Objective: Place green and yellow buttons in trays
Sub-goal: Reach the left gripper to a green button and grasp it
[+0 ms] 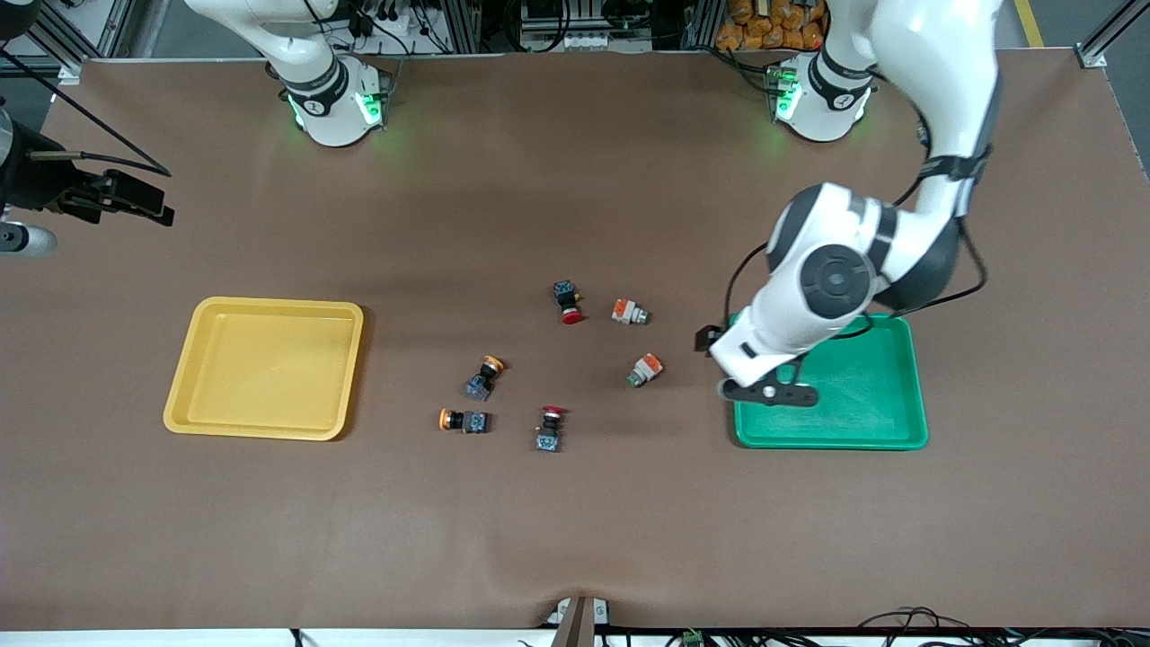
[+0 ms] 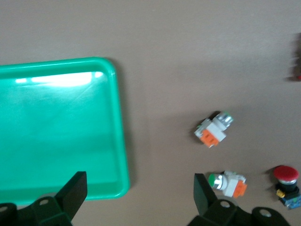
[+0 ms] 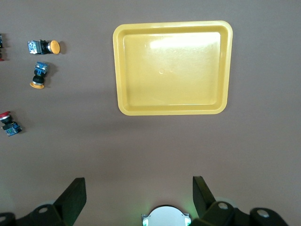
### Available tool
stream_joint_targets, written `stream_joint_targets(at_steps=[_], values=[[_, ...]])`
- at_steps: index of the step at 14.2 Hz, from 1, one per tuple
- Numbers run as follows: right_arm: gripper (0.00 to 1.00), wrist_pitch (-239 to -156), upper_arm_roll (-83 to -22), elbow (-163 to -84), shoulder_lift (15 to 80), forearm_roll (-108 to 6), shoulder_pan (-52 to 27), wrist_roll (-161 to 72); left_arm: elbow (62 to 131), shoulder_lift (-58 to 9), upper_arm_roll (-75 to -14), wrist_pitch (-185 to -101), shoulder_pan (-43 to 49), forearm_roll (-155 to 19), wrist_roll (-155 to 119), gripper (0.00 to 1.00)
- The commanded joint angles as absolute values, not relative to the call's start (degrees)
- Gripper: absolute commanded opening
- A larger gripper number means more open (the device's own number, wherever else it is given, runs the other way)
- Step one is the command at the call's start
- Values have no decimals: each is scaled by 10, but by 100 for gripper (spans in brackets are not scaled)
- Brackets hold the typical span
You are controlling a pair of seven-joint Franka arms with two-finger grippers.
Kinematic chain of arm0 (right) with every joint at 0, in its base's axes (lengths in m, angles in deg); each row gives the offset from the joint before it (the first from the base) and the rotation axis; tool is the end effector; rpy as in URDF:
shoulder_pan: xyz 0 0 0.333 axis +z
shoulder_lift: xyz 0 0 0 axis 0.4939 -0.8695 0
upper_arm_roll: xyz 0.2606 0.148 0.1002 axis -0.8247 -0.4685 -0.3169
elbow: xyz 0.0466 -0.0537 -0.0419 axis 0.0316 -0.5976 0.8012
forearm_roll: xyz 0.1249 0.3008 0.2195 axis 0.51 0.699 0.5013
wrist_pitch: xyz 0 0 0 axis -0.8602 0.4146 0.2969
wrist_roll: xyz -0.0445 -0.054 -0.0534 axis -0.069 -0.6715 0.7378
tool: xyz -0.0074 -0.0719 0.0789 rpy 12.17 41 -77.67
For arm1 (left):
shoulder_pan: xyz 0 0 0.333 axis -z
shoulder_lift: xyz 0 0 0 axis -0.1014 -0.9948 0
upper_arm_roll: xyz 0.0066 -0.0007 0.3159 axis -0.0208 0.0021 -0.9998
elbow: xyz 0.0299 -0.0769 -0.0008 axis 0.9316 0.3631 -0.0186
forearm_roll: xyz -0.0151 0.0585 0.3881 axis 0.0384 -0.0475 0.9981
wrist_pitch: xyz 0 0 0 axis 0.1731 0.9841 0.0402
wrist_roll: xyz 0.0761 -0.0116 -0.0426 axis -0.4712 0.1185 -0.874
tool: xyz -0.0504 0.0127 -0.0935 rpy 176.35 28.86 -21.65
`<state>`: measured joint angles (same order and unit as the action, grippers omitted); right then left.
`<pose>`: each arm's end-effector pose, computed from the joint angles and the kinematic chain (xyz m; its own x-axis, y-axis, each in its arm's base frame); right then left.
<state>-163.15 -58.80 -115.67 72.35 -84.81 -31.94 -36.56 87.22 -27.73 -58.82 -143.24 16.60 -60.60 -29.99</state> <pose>0.5320 -0.0045 0.6139 0.9849 -0.0671 -0.1595 -0.0750 -0.9962 -0.0444 0.6153 -0.3014 0.3467 0.9920 -0.1148 -0.0532 -0.1123 -0.9926 0.0471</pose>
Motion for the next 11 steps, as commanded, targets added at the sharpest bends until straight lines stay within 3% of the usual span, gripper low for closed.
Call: stream_joint_targets(at_steps=[1, 6, 11], values=[[100, -1639, -595, -1170, 731, -853, -328, -358, 860, -310, -593, -1471, 183, -633, -306, 100], [100, -1640, -595, -1170, 731, -852, -328, -358, 861, -361, -594, -1536, 216, -636, -295, 100], [100, -1640, -594, -1170, 731, -852, -328, -358, 867, -422, -594, -1653, 239, -615, -240, 100]])
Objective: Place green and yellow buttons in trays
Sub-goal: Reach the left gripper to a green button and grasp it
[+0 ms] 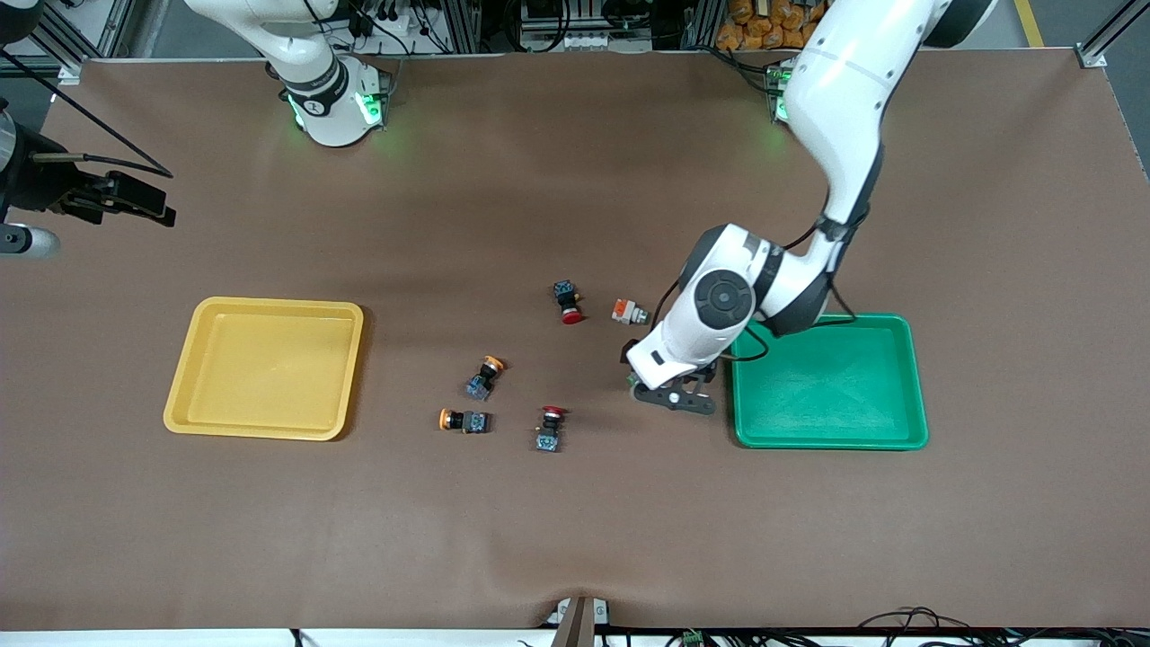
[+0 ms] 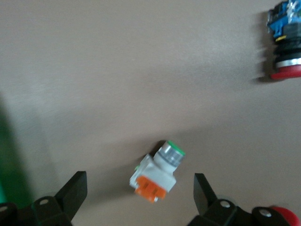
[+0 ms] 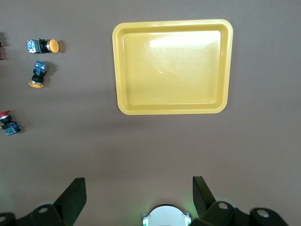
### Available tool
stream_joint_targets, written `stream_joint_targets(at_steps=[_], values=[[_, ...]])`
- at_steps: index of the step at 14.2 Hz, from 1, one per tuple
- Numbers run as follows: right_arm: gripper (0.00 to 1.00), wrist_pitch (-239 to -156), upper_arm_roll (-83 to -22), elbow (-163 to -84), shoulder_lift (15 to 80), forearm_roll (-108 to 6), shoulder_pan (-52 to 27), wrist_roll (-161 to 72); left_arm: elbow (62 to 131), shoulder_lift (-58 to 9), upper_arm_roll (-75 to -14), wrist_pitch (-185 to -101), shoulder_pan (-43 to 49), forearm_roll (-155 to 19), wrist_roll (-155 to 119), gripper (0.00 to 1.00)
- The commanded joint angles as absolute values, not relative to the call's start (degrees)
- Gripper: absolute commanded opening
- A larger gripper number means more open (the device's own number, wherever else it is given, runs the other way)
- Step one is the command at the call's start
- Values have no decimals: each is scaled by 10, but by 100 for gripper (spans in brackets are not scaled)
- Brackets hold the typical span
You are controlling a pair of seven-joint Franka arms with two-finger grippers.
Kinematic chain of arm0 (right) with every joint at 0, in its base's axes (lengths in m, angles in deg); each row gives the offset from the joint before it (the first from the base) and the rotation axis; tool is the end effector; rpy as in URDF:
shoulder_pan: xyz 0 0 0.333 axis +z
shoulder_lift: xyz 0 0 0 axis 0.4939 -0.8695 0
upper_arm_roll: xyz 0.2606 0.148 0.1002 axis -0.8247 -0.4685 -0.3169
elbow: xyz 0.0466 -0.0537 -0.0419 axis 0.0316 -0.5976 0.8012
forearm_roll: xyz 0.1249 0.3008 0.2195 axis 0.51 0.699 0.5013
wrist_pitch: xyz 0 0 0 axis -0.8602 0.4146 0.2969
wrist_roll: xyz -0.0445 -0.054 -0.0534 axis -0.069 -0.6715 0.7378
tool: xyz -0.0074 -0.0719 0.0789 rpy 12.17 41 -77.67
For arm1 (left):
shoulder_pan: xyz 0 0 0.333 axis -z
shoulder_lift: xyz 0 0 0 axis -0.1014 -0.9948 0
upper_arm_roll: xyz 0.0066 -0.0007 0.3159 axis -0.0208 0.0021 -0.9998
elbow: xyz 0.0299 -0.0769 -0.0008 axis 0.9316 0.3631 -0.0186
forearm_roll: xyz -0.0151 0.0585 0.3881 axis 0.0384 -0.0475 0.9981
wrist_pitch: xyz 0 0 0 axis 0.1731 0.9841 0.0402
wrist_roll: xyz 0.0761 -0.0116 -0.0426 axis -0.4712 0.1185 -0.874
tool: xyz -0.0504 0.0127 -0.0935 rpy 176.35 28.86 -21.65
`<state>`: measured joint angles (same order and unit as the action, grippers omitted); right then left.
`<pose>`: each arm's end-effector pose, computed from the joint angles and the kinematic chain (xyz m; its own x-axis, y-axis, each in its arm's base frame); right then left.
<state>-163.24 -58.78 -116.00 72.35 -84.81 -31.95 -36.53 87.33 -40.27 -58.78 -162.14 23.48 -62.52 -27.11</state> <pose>0.5320 -0.0048 0.6114 0.9842 -0.0682 -0.1636 -0.0763 -0.9961 -0.0441 0.5953 -0.3847 0.2227 0.9702 -0.2384 0.0424 -0.2418 -0.9639 0.1115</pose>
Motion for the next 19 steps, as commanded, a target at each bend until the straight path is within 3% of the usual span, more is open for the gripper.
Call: stream_joint_targets(at_steps=[1, 9, 10, 11, 12, 13, 19], values=[[100, -1642, -594, -1170, 731, -853, -328, -358, 868, -427, -594, -1663, 239, -614, -229, 100], [100, -1654, -595, -1175, 724, -852, -327, -358, 891, -437, -594, -1675, 263, -615, -238, 100], [100, -1656, -595, -1175, 724, -852, -327, -358, 893, -440, -594, -1677, 261, -615, -233, 94], [100, -1656, -595, -1175, 724, -852, -327, -358, 892, -441, -594, -1679, 262, -615, -228, 78], [100, -1658, -595, -1175, 724, -853, -326, -358, 892, -442, -595, -1680, 261, -613, -221, 45], [100, -1663, -595, -1175, 723, -852, -326, -358, 892, -437, -594, -1680, 256, -613, -214, 0], [100, -1693, -595, -1175, 714, -852, -324, -358, 891, -421, -600, -1660, 252, -614, -220, 0]])
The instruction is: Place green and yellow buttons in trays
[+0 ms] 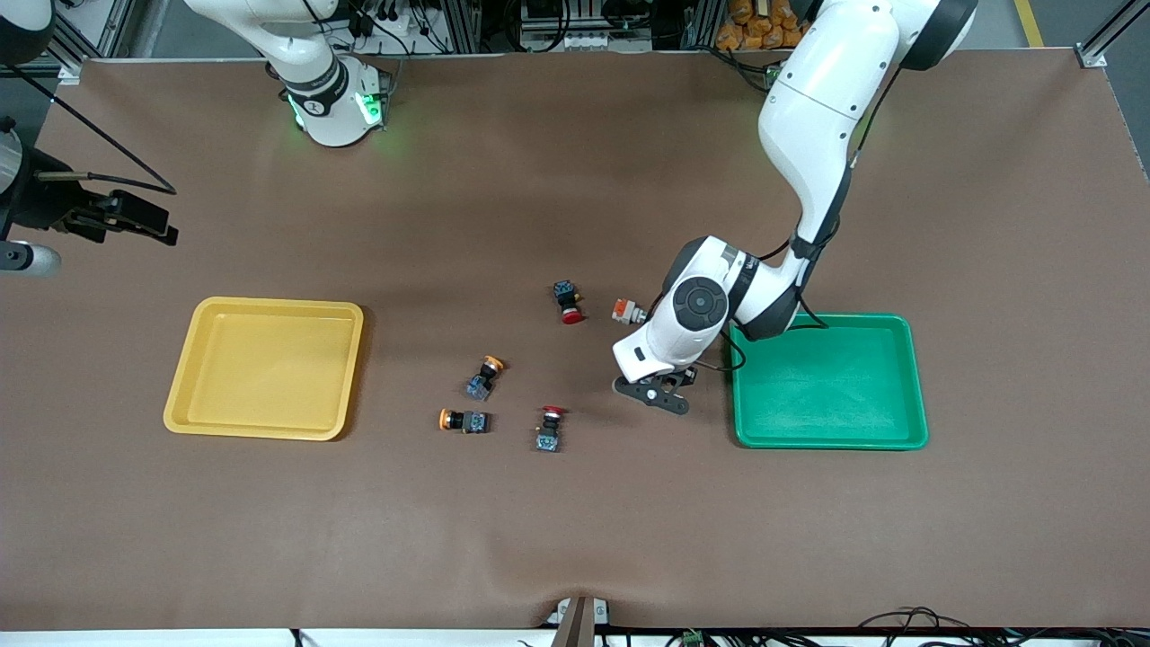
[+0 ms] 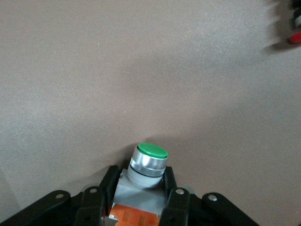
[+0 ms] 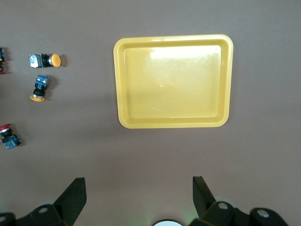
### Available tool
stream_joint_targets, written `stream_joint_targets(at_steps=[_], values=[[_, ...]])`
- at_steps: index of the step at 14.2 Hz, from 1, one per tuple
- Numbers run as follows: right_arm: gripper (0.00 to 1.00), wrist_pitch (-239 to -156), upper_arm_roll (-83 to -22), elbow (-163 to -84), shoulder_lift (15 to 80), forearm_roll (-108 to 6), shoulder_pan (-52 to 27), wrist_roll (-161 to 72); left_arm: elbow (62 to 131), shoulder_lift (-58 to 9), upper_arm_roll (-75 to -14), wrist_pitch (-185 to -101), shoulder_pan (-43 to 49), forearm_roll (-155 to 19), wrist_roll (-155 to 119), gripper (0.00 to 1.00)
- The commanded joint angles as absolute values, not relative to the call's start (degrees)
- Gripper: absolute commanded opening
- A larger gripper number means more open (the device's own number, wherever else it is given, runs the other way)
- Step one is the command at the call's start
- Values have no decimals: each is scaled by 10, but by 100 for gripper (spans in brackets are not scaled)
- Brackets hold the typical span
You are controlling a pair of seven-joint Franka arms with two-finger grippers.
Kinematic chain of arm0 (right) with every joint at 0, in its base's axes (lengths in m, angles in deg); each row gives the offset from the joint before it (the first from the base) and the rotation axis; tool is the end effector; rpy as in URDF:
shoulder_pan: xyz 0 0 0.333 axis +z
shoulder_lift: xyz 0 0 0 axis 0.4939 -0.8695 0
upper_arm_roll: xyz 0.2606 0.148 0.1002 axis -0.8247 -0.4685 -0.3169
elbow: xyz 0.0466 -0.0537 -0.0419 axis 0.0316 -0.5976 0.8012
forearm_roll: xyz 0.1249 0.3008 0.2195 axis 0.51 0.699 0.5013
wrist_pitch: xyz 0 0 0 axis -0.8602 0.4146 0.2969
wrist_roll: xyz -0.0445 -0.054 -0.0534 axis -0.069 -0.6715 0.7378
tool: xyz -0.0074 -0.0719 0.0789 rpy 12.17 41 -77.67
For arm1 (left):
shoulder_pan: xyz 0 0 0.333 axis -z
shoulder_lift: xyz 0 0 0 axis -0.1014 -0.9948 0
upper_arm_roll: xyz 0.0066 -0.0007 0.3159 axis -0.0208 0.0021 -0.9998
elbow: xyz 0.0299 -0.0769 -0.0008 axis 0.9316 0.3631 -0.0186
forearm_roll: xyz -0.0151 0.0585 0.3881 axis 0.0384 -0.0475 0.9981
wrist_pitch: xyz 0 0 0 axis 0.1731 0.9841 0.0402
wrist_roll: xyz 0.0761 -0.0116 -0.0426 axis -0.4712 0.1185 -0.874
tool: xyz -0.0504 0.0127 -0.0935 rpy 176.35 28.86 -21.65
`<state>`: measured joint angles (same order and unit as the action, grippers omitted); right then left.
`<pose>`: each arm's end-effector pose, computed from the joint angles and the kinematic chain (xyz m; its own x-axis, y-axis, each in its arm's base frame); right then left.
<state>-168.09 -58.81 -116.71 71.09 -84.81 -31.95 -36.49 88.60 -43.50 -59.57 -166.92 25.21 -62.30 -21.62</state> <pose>0.5474 -0.0053 0.6000 0.9908 -0.0729 -0.1141 -0.0787 -0.9958 -0.0472 0.5834 -0.3921 0.1810 0.9365 -0.3454 0.0600 -0.3498 -0.9320 0.0952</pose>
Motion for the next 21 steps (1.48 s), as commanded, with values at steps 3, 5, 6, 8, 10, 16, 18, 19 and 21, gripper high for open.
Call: stream_joint_targets(at_steps=[3, 5, 6, 8, 10, 16, 18, 19, 21], values=[[100, -1701, -595, -1175, 710, -852, -324, -358, 889, -391, -612, -1598, 229, -614, -222, 0], [100, -1700, -595, -1175, 708, -852, -323, -357, 893, -363, -612, -1539, 199, -613, -219, 0], [100, -1698, -595, -1175, 707, -852, -323, -351, 898, -351, -612, -1524, 187, -614, -220, 0], [100, -1700, -595, -1175, 698, -850, -309, -297, 925, -327, -612, -1522, 153, -613, -221, 0], [100, -1704, -595, -1173, 678, -854, -278, -238, 948, -317, -612, -1526, 135, -613, -221, 0], [100, -1800, -595, -1170, 599, -855, -200, -74, 985, -336, -610, -1584, 102, -612, -212, 0], [100, -1859, -595, -1169, 555, -856, -161, 21, 985, -345, -611, -1590, 97, -611, -212, 0], [100, -1891, -594, -1168, 531, -858, -138, 65, 985, -349, -611, -1597, 98, -611, -212, 0], [100, -1940, -594, -1168, 491, -859, -97, 124, 985, -356, -611, -1601, 101, -611, -213, 0]])
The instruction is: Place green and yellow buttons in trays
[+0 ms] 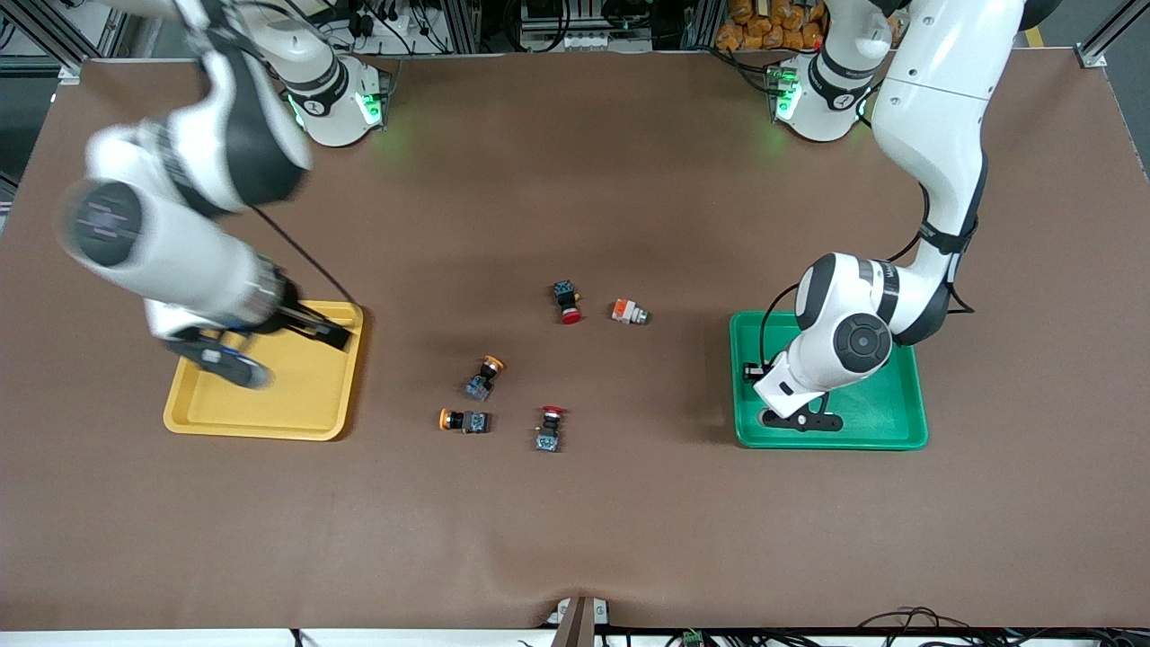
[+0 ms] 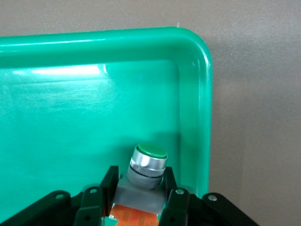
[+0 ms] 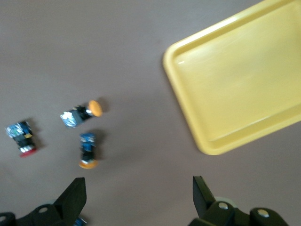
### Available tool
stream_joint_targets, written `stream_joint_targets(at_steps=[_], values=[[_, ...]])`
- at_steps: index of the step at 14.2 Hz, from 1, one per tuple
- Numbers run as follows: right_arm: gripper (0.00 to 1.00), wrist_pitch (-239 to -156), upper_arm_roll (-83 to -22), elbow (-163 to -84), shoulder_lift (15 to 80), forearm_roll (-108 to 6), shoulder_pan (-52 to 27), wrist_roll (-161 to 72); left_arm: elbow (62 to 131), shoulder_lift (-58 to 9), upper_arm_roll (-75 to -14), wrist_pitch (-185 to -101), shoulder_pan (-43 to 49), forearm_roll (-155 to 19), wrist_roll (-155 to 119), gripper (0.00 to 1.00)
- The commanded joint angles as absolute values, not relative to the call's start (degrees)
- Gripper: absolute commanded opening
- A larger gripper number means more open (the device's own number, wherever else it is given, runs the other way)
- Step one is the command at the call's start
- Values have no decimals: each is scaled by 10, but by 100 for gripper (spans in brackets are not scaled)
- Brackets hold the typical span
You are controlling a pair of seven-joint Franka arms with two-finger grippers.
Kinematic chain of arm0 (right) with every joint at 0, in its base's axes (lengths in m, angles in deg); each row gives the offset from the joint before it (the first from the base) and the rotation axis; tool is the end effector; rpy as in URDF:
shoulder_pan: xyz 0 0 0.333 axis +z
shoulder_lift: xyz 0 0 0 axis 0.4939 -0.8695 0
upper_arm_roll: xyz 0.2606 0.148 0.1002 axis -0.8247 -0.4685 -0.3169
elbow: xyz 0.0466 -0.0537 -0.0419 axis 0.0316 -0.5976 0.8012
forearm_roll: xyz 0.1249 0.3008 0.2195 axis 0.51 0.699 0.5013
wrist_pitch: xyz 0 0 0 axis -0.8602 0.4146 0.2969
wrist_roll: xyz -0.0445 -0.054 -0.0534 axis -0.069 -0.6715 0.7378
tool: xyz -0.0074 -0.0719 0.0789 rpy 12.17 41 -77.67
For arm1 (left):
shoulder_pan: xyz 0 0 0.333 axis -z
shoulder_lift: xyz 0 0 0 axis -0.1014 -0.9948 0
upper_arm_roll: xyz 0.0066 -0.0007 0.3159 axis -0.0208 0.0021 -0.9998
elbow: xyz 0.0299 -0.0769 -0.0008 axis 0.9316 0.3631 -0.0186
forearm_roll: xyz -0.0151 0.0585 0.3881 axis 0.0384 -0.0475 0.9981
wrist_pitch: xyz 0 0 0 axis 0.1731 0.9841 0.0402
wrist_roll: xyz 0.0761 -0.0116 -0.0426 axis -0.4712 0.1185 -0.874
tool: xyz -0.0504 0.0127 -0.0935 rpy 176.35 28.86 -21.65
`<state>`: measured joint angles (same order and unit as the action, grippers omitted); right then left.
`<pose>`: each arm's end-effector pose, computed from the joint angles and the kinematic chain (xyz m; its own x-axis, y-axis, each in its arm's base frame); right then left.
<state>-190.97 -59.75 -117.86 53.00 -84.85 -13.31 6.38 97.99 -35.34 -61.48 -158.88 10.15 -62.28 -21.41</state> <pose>0.6154 0.2062 0.4319 0.8735 -0.4807 -0.0774 -0.4826 -0.8758 -0.0072 0.6243 -0.1955 0.1975 0.9923 -0.0819 -0.0932 -0.0785 -0.9961 0.0400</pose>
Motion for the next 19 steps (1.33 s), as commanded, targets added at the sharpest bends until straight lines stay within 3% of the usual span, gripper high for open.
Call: stream_joint_targets(at_steps=[1, 2, 3, 4, 5, 6, 9, 16, 17, 18, 19], values=[[100, -1955, -594, -1168, 475, -859, -74, 126, 985, -358, -611, -1601, 101, -611, -213, 0], [100, -1972, -594, -1168, 458, -860, -54, 127, 985, -360, -611, -1601, 97, -611, -213, 0], [100, -1997, -594, -1169, 439, -860, -37, 127, 985, -360, -612, -1600, 97, -611, -212, 7], [100, -2021, -594, -1169, 419, -860, -25, 124, 985, -359, -612, -1600, 96, -611, -213, 39], [100, -2047, -594, -1170, 396, -861, -13, 123, 984, -357, -613, -1599, 94, -611, -213, 81], [100, -2080, -594, -1170, 373, -866, -5, 123, 983, -353, -612, -1595, 83, -610, -212, 100], [100, -2169, -592, -1171, 322, -884, -1, 126, 978, -341, -612, -1589, 77, -611, -213, 100], [100, -2206, -583, -1174, 272, -924, 0, 139, 908, -311, -610, -1459, 82, -615, -234, 100], [71, -2208, -583, -1173, 272, -926, 5, 155, 909, -304, -607, -1457, 84, -617, -246, 100], [25, -2209, -583, -1171, 273, -927, 7, 169, 909, -301, -605, -1456, 89, -617, -267, 100], [0, -2209, -583, -1170, 274, -928, 9, 182, 909, -299, -598, -1456, 98, -617, -300, 100]])
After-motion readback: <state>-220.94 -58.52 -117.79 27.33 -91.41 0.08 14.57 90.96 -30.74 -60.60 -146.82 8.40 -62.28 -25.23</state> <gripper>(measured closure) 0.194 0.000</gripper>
